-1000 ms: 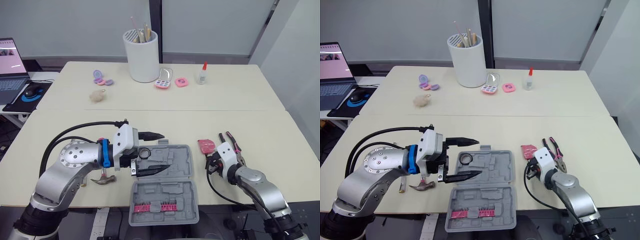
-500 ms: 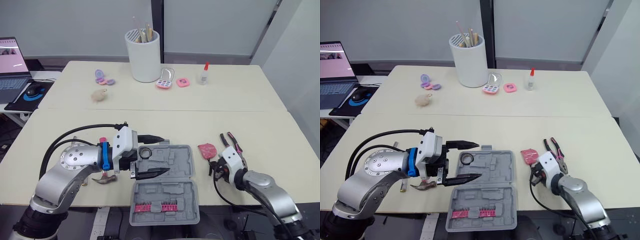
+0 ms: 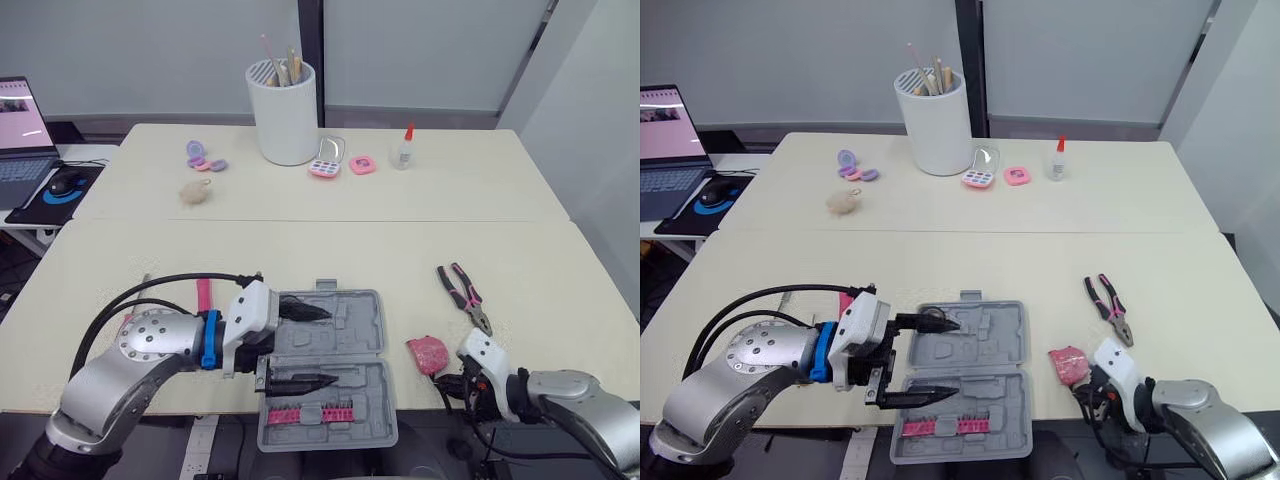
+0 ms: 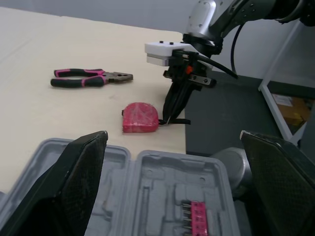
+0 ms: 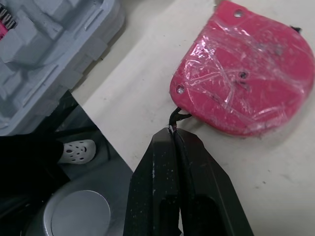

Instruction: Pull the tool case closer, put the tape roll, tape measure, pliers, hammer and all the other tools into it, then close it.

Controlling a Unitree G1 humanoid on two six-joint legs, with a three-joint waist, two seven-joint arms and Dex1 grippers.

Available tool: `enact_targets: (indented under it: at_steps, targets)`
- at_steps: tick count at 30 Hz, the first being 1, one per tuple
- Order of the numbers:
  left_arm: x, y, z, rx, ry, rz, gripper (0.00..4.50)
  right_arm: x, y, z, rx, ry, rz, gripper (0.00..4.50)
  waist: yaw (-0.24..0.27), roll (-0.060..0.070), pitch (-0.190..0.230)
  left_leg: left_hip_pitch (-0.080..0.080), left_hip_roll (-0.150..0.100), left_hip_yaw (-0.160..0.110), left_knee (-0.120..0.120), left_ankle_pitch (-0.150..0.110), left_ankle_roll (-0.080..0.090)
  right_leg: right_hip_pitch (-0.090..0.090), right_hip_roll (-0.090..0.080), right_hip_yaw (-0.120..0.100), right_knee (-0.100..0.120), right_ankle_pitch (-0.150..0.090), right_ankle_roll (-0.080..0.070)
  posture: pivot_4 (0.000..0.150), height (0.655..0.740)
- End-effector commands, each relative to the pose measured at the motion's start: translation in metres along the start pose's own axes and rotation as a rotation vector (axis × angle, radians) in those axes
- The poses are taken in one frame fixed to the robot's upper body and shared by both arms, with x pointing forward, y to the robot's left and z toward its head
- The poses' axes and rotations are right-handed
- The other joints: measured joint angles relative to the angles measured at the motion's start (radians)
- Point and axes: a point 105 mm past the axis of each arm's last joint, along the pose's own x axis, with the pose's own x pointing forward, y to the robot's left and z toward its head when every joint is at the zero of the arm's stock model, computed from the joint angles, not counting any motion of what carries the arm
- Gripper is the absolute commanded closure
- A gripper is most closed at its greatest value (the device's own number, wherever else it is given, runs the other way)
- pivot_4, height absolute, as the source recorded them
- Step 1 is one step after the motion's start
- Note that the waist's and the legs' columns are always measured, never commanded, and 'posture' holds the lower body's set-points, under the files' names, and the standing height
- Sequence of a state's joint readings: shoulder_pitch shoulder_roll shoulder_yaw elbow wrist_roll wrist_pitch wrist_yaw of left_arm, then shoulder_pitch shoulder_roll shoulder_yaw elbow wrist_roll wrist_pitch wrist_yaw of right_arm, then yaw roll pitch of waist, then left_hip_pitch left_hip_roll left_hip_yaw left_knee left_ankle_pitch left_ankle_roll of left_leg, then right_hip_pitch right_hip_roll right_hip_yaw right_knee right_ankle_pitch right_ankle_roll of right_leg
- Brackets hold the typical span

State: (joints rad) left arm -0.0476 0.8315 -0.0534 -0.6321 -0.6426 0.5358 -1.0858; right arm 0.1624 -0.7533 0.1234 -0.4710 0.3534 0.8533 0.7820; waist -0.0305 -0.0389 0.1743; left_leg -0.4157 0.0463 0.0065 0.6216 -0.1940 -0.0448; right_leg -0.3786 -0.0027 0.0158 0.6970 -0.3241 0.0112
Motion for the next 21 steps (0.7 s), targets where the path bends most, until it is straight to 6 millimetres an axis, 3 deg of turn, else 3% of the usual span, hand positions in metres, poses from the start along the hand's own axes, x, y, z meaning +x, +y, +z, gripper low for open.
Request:
enact_targets:
  at_steps: [1,7,10,14,18,21]
  targets:
    - [0.001,-0.009,0.007,0.024,-0.005,-0.036,0.00,0.003,0.010,0.007,-0.016,-0.021,0.035,4.49,0.001,0.000,0.000,0.000,0.000,0.000,0.000,0.000,0.000,0.000,0.000,0.000,0.000,0.000,0.000,0.150,0.7400]
    - [0.001,-0.010,0.007,0.017,-0.002,-0.029,0.00,0.003,0.009,0.009,0.000,-0.007,0.055,4.49,0.001,0.000,0.000,0.000,0.000,0.000,0.001,0.000,0.000,0.000,0.000,0.000,0.000,0.000,0.000,0.150,0.7400]
    - [0.002,-0.010,0.007,0.017,-0.004,-0.031,0.00,0.001,0.007,0.016,0.011,-0.027,0.066,3.85,0.001,0.000,0.000,0.000,0.000,0.000,0.001,0.000,0.000,0.000,0.000,0.000,0.000,0.000,0.000,0.150,0.7400]
    - [0.002,-0.010,0.008,0.020,-0.008,-0.034,0.00,-0.016,0.019,0.022,-0.006,-0.013,0.174,2.87,0.003,0.000,0.000,-0.001,0.000,0.000,0.002,-0.001,0.000,0.000,0.000,0.000,0.000,0.000,0.000,0.150,0.7400]
    - [0.002,-0.013,0.007,0.032,-0.006,-0.050,0.00,-0.042,0.027,0.039,-0.158,-0.044,0.277,1.82,0.003,0.001,0.000,0.000,0.000,0.000,0.003,-0.001,0.001,0.001,0.000,0.000,0.000,0.000,0.001,0.150,0.7400]
    - [0.005,-0.014,0.009,0.049,-0.020,-0.057,0.00,-0.053,0.013,0.052,-0.343,-0.131,0.214,1.00,0.003,0.001,0.000,0.000,0.001,-0.001,0.003,-0.001,0.001,0.002,0.000,-0.001,-0.001,0.000,0.001,0.150,0.7400]
